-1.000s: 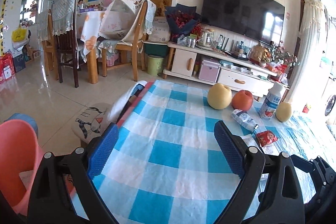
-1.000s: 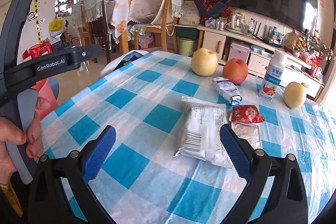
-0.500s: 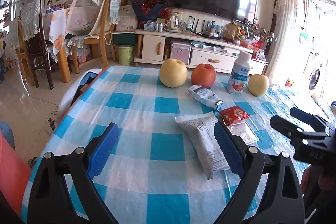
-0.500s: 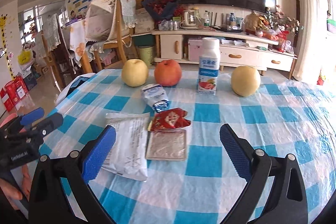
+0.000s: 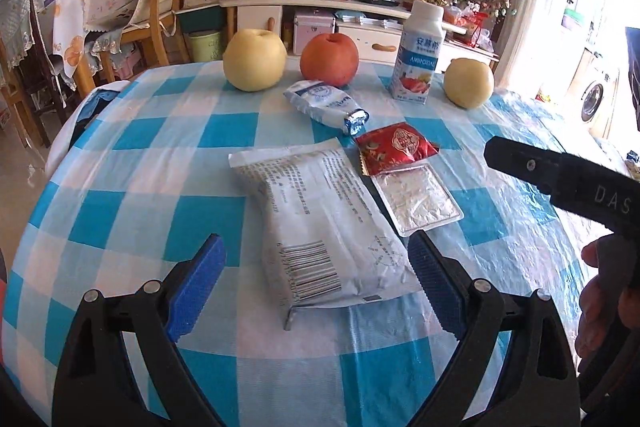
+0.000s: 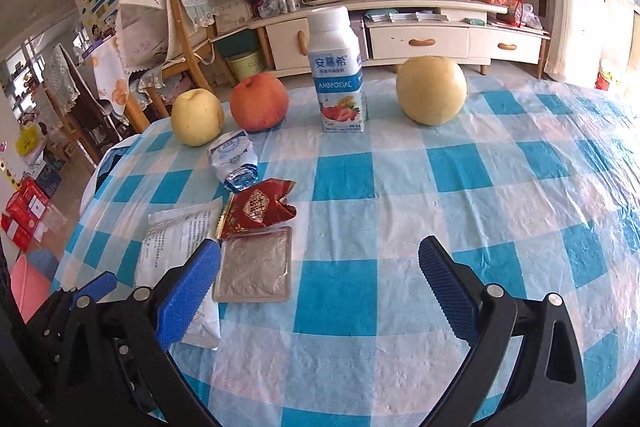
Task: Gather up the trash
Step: 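Move both tools back over the table toward the white packet and foil tray, then grasp the white packet with the left gripper while the right grasps the silver foil tray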
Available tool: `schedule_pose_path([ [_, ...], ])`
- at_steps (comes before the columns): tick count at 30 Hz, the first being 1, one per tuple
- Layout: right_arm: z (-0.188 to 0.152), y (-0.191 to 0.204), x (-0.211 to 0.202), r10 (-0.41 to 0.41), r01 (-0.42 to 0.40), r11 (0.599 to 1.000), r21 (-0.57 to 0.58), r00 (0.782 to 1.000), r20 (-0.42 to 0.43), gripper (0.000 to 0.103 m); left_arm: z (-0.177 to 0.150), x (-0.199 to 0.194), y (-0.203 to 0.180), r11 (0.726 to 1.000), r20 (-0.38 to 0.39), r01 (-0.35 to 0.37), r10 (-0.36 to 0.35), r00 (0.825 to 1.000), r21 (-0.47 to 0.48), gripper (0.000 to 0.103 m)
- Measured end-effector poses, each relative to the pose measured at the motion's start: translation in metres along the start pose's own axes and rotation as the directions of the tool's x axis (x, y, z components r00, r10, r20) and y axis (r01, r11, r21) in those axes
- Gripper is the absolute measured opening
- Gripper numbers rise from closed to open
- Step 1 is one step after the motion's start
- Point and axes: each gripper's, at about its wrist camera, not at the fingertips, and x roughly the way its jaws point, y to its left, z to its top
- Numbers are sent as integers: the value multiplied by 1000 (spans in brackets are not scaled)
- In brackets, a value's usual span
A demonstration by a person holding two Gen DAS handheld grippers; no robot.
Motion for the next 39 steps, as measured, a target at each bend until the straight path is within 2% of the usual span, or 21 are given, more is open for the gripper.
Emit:
schedule_pose_path([
  [6, 0, -14, 9, 37, -35, 998, 46, 998, -53, 98, -2, 18, -19, 997, -48, -59, 62, 997, 59, 93],
  [12, 0, -5, 15, 75, -74, 997, 22, 994, -84, 98, 2, 29, 6, 997, -96, -55, 50, 994, -52, 93],
  [14, -2, 2, 20, 81, -82, 997, -5, 992, -100, 98, 3, 29, 13, 994, -98, -96, 91, 991, -55, 93],
  [21, -6, 25, 34, 103, -111, 992, -64, 987, -122, 98, 4, 23, 38, 984, -94, -158, 150, 984, -82, 93],
  [25, -9, 36, 45, 105, -120, 988, -96, 983, -147, 98, 6, 20, 31, 994, -76, -109, 109, 991, 10, 93],
  [28, -9, 41, 51, 77, -97, 986, -135, 986, -149, 98, 8, 21, 29, 993, -74, -80, 86, 994, 83, 93],
  [32, -8, 42, 58, 81, -106, 983, -151, 983, -164, 97, 20, 33, 35, 994, -94, -20, 30, 995, 105, 93],
  [35, -7, 45, 58, 92, -119, 980, -158, 981, -171, 95, 27, 47, 27, 984, -131, 0, 24, 991, 180, 93],
  [38, -6, 45, 58, 108, -137, 978, -156, 978, -181, 83, 32, 54, 23, 977, -132, 11, 17, 991, 212, 93],
  [39, -6, 45, 58, 113, -141, 979, -149, 977, -182, 82, 34, 56, 24, 978, -137, 18, 11, 991, 209, 93],
])
